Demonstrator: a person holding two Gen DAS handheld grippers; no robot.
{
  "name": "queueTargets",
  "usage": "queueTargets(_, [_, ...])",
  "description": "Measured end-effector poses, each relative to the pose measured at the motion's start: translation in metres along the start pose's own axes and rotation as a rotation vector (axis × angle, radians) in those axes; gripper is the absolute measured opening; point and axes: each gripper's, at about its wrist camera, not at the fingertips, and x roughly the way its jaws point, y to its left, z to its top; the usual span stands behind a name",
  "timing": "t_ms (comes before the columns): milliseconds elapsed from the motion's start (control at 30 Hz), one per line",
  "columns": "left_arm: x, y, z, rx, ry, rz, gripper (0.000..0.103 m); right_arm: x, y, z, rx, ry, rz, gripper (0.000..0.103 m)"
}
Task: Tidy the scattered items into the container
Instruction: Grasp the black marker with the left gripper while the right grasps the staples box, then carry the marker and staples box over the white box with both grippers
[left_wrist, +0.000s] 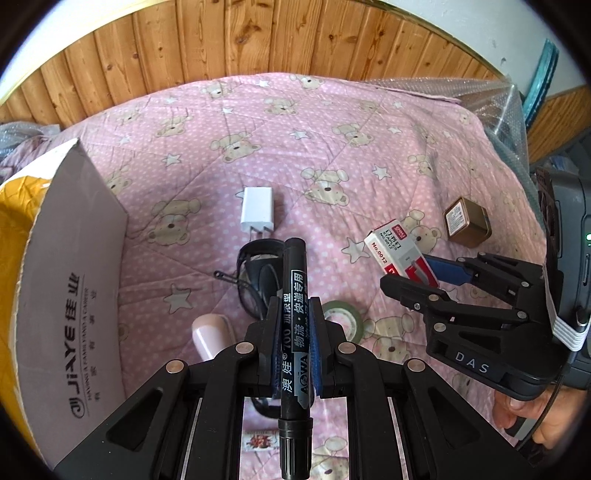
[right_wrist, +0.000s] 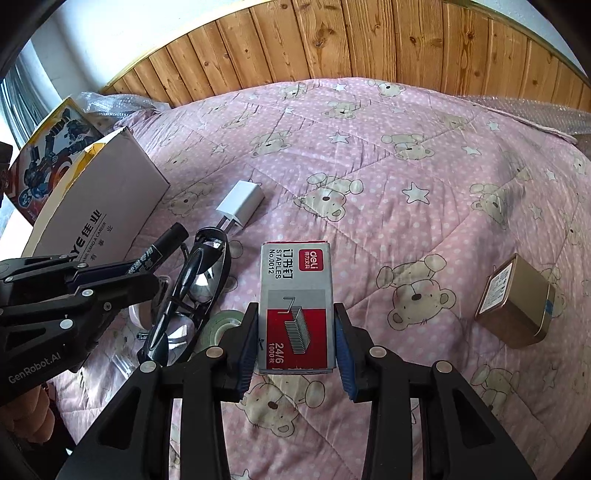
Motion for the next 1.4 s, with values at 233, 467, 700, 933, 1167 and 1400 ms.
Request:
queueTargets(233, [-0.016,0.006,-0.013,-0.019,-0.007,0.004,0.013,-0.007,0.005,-0.008,0.000,-0.012,-0.012,0.039])
queueTargets(467, [-0.034,0.009,-0.027,-0.039,-0.022,-0.013,0.013,-0.014,0.015,-0.024,-0.009,-0.020,-0.027,0.039])
queueTargets(700, [-0.051,0.014,-0.050,-0.074,-0.031,-0.045,0.013,-0.021,0.022,-0.043,-0.003,-0.019,-0.036,0.039])
queueTargets(933, [-0.058,0.017,-0.079,-0.114,-0.021,-0.078,0.013,-0.024,0.028,-0.063,-0.005,-0.003,-0.051,0.039])
queueTargets(1167, [-0.062,0.018,-0.103,-0.144,-0.014,-0.117,0.013,-0.032,0.030,-0.081,-0.001,-0.001,-0.073,0.039])
queueTargets(1400, [-0.070,0.018,-0.122,-0.160,-0.020,-0.156,0.013,-0.039,0.041,-0.098,-0.020,0.005,-0.095,0.039])
